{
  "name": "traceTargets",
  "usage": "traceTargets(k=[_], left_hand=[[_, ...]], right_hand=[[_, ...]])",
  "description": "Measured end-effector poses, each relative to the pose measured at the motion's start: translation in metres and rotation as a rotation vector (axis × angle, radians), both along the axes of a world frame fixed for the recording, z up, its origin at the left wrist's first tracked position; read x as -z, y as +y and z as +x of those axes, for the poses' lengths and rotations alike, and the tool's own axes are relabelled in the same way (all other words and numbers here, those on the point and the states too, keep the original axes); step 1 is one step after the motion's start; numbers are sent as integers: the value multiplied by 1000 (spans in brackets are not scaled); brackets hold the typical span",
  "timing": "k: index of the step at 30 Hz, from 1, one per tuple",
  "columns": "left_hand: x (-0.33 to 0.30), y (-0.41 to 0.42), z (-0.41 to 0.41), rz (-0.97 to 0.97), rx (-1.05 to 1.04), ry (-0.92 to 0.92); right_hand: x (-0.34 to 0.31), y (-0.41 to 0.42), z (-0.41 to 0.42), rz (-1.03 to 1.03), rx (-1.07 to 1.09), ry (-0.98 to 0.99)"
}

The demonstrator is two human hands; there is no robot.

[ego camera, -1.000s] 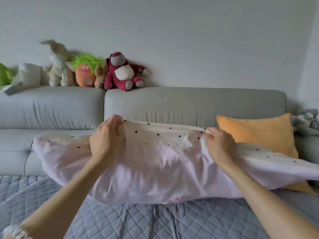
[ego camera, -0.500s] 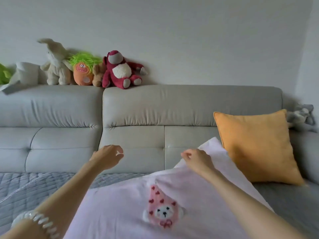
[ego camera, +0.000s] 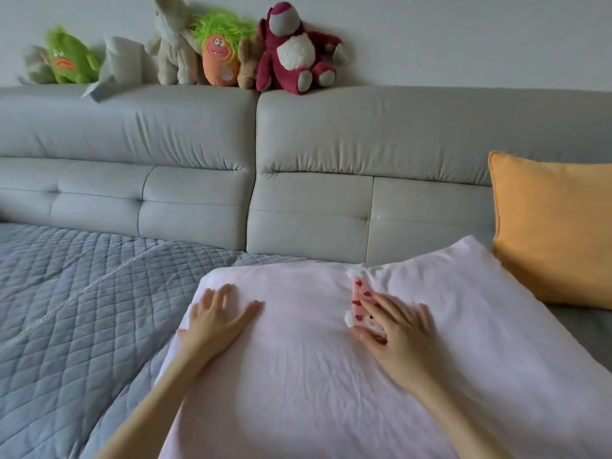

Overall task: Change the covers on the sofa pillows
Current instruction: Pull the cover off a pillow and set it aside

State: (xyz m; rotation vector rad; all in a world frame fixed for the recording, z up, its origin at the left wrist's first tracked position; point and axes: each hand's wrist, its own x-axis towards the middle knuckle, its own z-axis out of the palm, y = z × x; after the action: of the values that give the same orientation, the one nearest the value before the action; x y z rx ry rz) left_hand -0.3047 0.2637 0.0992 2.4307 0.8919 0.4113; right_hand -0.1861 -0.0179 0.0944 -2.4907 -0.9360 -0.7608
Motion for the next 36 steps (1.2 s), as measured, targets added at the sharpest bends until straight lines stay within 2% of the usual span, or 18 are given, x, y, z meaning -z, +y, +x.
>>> traceTargets(k=[2, 3, 5, 9, 12, 16, 20, 25, 29, 32, 36], left_hand=[[-1, 8, -9, -234, -51, -28], [-1, 9, -11, -270, -74, -42], [-2, 5, -10, -167, -130, -59], [-15, -8, -9, 284, -145, -218], [-32, -23, -9, 424, -141, -295], [-38, -38, -9, 666, 21, -487], [-48, -59, 2, 723, 69, -753], [-115, -76, 38, 775, 155, -974], [-171, -98, 60, 864, 256, -1094], [-175, -107, 67, 895, 339, -1142], [-184, -93, 66, 774, 296, -1181]], right_hand=[[3, 2, 1, -19, 9, -65], [4, 4, 1, -22, 7, -87], [5, 8, 1, 27, 21, -128], [8, 11, -1, 162, 62, -164], [7, 7, 6, 209, 78, -173], [9, 6, 12, 198, 101, -171], [7, 7, 9, 277, 31, -177], [-73, 42, 6, 694, 44, -242], [-112, 52, 15, 812, 8, -244], [-136, 40, 39, 929, 51, -157], [-185, 56, 76, 945, 3, -177]])
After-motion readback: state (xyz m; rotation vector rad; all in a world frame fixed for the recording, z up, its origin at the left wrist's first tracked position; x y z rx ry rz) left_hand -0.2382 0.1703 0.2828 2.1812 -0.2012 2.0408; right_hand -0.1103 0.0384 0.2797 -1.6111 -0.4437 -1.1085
